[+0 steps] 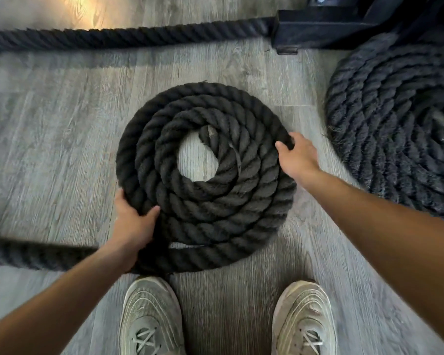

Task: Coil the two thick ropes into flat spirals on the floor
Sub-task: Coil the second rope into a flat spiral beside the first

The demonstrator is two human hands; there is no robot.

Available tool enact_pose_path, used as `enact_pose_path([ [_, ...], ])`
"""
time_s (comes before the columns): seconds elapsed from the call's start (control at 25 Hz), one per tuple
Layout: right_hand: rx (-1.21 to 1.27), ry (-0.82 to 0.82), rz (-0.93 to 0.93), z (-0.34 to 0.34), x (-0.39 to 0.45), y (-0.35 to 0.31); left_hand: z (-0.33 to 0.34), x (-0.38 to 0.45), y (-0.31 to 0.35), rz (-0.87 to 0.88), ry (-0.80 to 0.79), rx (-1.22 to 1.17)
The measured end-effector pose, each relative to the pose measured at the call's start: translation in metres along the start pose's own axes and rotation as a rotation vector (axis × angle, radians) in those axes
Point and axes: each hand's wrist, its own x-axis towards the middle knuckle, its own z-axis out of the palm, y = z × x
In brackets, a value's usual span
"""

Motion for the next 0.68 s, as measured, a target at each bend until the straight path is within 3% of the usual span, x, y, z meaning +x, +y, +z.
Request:
enact_pose_path([
  [0.16, 0.002, 0.026, 0.022, 0.010, -0.003, 0.004, 0.004, -0.011, 0.000, -0.044, -0.015, -0.055],
  [0.28, 0.133, 0.058, 0.110, 0.022, -0.066, 0.035, -0.015, 0.026, 0.030, -0.032, 0.054, 0.012],
  [0.36, 0.178, 0.033, 0.127, 0.031, -0.115, 0.054, -0.024, 0.061, 0.056, 0.006, 0.032, -0.023],
  [0.48, 0.149, -0.007, 0.125, 0.048, -0.165, 0.062, -0.029, 0.102, 0.081, 0.102, -0.034, 0.131],
  [0.6, 0.153, -0.056, 0.139, 0.052, -0.159, 0.058, -0.024, 0.112, 0.072, 0.197, -0.022, 0.305],
  [0.68, 0.170, -0.083, 0.155, 0.044, -0.136, 0.055, -0.022, 0.105, 0.062, 0.193, 0.012, 0.241],
])
